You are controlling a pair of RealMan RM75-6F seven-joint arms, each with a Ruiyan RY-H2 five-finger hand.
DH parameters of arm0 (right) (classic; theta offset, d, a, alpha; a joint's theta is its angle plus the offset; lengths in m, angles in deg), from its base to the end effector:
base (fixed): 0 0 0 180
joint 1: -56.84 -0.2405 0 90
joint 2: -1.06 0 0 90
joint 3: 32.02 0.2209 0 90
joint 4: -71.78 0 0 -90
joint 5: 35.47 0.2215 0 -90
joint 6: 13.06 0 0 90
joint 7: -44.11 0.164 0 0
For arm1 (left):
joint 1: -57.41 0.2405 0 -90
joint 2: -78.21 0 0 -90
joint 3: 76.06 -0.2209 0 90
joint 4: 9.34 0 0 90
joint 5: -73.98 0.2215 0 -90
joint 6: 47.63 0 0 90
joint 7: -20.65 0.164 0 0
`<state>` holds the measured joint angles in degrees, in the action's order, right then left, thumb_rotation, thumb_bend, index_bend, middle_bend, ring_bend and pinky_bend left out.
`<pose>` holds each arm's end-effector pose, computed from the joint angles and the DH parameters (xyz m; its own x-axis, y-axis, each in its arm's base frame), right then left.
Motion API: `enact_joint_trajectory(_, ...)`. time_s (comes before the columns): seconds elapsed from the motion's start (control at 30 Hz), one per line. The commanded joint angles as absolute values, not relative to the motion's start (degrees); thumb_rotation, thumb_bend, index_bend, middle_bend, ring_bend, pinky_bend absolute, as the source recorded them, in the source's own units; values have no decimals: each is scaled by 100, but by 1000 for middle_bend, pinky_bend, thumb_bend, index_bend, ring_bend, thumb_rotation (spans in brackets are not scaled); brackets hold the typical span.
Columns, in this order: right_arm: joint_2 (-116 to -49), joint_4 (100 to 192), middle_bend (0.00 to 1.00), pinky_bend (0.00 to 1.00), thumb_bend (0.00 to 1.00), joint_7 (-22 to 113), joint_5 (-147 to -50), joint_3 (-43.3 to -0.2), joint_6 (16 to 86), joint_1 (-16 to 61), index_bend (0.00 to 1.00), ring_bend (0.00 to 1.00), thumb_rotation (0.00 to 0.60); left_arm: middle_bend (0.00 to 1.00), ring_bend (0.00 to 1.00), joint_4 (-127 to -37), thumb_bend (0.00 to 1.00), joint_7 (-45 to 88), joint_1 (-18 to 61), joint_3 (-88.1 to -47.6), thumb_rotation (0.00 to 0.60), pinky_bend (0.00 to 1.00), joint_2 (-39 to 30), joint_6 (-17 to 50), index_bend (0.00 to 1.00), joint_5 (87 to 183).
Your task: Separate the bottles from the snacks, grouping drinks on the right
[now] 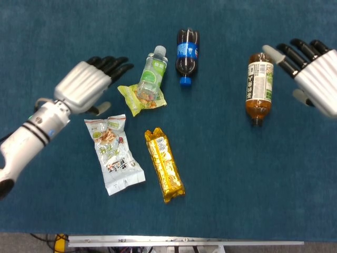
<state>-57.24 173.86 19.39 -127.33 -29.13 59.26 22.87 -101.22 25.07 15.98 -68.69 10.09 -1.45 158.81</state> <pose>-0.1293 -0.2912 0.1063 0.6997 0.2126 0.6821 -0.5101 -0.5198 0.6853 -0.1363 0.3336 0.0282 0.6126 0.2548 0.7482 0.7161 -0.5796 -0.3890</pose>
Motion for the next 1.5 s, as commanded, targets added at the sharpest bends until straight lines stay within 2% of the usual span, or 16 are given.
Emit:
enact_joint_trajectory(0.03,-5696,17366,283,418,3,2009,-12764,-2933,5959,2364,118,251,600,60,101,-9896,296,2406,1395,-6802,600,194,801,-261,0,15888)
enact_joint_trajectory(0.27,-5705,17299,284,418,2,2089,-12786,-2942,5990,2538,118,251,600,51,97,-9445,296,2311,1066,-6826,600,192,449,-347,7,16043)
enact_joint_trajectory(0.5,-5735,17221,284,418,2,2121,-12709,-2927,5915,2645,118,251,600,45,97,-9095,296,2411,860,-7146,600,192,230,-282,66,16596)
enact_joint_trajectory(0.73,-5784,17158,284,418,3,2137,-12679,-2913,5849,2719,118,250,600,45,97,-8807,296,2374,603,-7320,600,193,5,-400,81,16827)
enact_joint_trajectory(1.07,-5860,17023,284,418,3,2255,-12663,-2880,5798,2799,118,251,600,44,97,-8789,296,2651,385,-7325,600,193,-73,-1050,81,16196)
enact_joint_trajectory(1.5,-5914,16940,284,418,3,2341,-12705,-2838,5753,2847,118,251,600,67,97,-9439,296,3094,460,-7444,600,192,334,-1302,110,15477)
